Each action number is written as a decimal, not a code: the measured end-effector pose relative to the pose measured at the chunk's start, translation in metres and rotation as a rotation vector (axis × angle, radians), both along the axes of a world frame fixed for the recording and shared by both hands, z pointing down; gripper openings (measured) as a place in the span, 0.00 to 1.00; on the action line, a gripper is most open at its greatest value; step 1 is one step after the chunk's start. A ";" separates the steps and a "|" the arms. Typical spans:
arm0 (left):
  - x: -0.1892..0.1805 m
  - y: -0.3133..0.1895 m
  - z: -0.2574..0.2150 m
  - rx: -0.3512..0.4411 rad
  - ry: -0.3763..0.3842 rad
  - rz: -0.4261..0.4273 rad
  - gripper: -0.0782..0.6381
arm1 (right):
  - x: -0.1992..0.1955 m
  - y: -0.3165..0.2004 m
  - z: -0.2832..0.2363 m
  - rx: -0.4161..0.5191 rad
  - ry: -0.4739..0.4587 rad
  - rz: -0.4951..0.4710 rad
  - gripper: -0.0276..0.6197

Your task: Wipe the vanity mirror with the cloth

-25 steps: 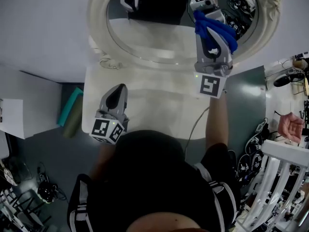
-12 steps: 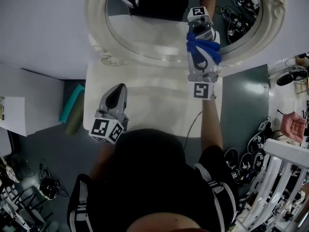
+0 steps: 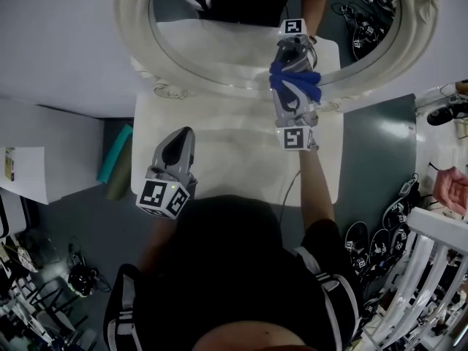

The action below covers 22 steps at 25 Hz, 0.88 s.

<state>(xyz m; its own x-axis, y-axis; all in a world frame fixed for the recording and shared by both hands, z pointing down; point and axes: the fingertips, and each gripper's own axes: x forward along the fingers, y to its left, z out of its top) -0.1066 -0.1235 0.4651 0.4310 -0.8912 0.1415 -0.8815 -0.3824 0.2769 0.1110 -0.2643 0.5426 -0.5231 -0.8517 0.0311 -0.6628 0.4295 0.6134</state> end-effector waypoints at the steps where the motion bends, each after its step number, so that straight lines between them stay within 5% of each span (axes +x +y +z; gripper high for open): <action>1: -0.007 0.001 0.004 -0.004 -0.003 -0.003 0.12 | -0.009 0.002 0.003 0.005 0.002 -0.006 0.14; 18: 0.027 0.000 -0.009 -0.015 -0.020 -0.037 0.12 | -0.030 -0.009 0.056 -0.208 0.062 -0.073 0.14; 22: 0.023 0.010 -0.015 -0.024 -0.017 -0.066 0.12 | -0.033 -0.007 0.052 -0.255 0.019 -0.090 0.14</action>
<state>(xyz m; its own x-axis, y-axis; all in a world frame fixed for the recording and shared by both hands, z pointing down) -0.0836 -0.1132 0.4505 0.3687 -0.9138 0.1702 -0.9093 -0.3166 0.2700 0.0782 -0.2713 0.5943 -0.5938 -0.7652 0.2489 -0.6045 0.6284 0.4896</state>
